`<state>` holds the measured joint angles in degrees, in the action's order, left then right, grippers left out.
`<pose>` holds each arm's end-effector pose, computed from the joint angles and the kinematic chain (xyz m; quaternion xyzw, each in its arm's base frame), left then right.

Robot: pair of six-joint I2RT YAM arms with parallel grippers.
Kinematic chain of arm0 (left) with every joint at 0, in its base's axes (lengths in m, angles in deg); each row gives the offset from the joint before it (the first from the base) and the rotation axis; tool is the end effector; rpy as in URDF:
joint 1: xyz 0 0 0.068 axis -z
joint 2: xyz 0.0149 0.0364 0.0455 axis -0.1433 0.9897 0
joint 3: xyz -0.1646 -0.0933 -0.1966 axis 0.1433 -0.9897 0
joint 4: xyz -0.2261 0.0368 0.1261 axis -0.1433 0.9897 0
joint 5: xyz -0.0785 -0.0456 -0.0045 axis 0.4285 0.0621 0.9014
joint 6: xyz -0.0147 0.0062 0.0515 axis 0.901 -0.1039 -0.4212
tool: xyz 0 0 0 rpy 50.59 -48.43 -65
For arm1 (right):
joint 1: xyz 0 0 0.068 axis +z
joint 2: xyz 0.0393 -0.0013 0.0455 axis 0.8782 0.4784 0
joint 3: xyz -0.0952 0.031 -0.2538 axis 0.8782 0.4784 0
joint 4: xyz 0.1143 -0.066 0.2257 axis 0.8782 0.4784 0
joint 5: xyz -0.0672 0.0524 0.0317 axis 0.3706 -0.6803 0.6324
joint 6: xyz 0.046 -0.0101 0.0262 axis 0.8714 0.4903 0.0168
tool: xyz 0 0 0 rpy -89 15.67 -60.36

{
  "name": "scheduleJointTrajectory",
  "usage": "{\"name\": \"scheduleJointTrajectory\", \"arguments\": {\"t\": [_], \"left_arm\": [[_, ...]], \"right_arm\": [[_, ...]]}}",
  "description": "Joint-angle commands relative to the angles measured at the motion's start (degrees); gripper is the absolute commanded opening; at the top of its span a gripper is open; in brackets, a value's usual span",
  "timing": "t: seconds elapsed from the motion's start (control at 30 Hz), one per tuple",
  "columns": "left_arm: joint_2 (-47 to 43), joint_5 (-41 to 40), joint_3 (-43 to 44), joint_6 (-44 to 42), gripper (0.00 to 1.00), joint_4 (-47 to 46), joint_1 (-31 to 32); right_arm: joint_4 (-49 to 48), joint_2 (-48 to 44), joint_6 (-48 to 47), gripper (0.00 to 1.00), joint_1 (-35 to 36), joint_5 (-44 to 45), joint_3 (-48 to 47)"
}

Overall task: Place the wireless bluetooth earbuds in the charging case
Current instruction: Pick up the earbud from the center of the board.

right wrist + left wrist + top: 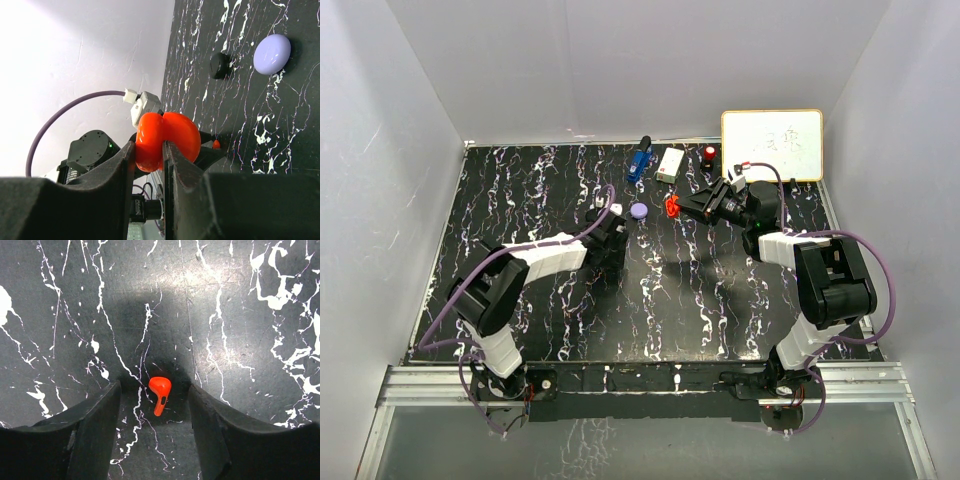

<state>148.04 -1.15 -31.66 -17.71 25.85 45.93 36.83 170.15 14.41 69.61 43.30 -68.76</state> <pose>0.2845 -0.2084 0.1642 0.0773 0.9334 -0.0634 0.3446 0.3378 0.0742 0.2056 0.1406 0.7315 0.6041 0.2833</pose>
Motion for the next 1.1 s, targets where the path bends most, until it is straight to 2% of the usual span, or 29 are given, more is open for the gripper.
{"name": "scheduleJointTrajectory", "arguments": {"t": [0.0, 0.27, 0.53, 0.67, 0.8, 1.07], "left_arm": [[2.3, -2.9, 1.0, 0.0, 0.51, 3.4, 0.9], [2.6, -3.5, 1.4, 0.0, 0.39, 4.0, 1.1], [2.9, -3.4, 1.3, 0.2, 0.34, 4.8, 1.1], [2.8, -3.1, 0.9, 0.3, 0.25, 5.0, 1.1], [2.7, -3.0, 0.5, 0.5, 0.23, 4.9, 1.1], [1.8, -3.0, 1.2, -0.3, 0.04, 3.9, 1.1]], "right_arm": [[-4.4, -0.9, 0.2, 0.0, -0.2, -0.8, -1.1], [-4.5, -0.7, 0.3, 0.0, -0.1, -0.7, -1.4], [-4.4, -0.8, 0.2, 0.0, -0.1, -0.8, -1.6], [-4.4, -0.8, 0.3, 0.0, -0.1, -0.7, -1.5], [-4.4, -0.9, 0.2, 0.0, -0.1, -0.7, -1.4], [-4.4, -0.9, 0.1, 0.0, -0.1, -0.6, -1.0]]}}
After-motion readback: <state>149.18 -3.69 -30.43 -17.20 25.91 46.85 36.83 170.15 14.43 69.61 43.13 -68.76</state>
